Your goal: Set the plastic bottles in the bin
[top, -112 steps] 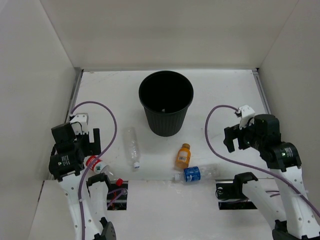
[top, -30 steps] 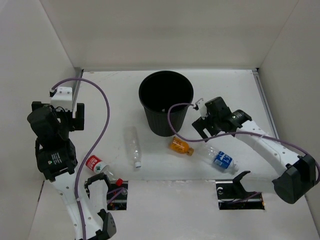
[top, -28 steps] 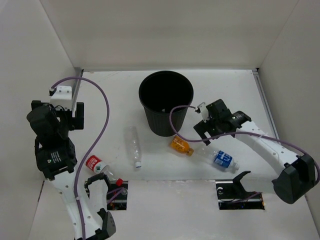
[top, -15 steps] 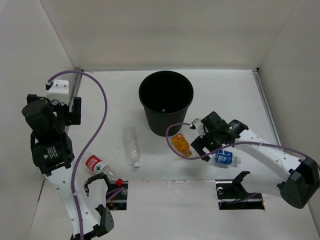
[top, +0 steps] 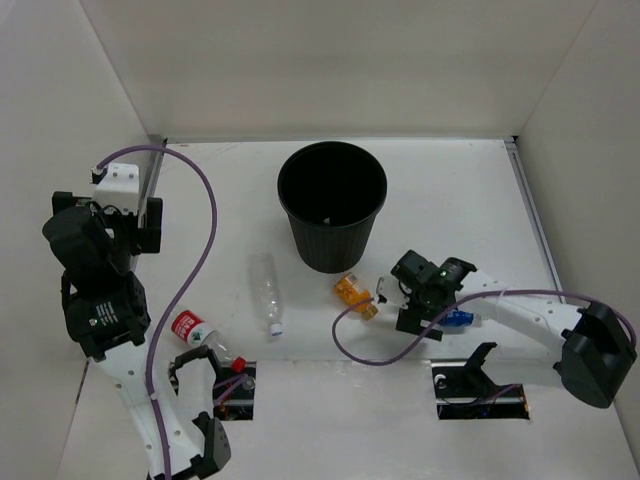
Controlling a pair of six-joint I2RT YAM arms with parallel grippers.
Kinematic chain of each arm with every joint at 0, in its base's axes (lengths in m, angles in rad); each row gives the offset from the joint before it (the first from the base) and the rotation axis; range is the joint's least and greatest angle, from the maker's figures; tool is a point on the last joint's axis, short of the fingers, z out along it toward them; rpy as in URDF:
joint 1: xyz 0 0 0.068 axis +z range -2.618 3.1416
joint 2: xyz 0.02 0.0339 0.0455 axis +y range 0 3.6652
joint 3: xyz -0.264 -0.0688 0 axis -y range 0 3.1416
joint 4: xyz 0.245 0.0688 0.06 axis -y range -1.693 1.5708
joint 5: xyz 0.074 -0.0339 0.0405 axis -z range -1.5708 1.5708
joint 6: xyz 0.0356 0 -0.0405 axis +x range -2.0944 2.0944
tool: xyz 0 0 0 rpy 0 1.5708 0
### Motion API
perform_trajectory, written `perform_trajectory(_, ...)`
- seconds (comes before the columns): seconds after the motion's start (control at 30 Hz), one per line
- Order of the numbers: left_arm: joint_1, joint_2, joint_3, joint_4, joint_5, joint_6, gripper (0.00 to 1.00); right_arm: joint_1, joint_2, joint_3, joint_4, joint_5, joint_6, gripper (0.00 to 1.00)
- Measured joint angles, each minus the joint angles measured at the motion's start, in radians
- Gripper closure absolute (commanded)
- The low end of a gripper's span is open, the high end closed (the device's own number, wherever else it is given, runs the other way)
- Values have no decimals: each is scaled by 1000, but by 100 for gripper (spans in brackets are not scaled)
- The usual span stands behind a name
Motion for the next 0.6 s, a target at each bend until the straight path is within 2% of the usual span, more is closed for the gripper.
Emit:
perform_trajectory(0.07,0,0,2,-4,0,6,0,17,7,-23,11,6,-28,3)
perform_trajectory(0.1,0,0,2,-6,0,10,0,31,15,-30,21,7,-40,10)
perform_trajectory(0.2,0,1,10,-10,0,20,0,63,53,-46,67,8,-64,41)
perform_trajectory(0.3,0,1,17,-13,0,27,0,72,74,-42,92,32,-72,63)
perform_trajectory(0.47,1,1,18,-14,0,43,0,76,77,5,87,26,-60,79)
perform_trajectory(0.6,2,-2,3,-6,0,48,0,95,74,193,6,-11,-27,89)
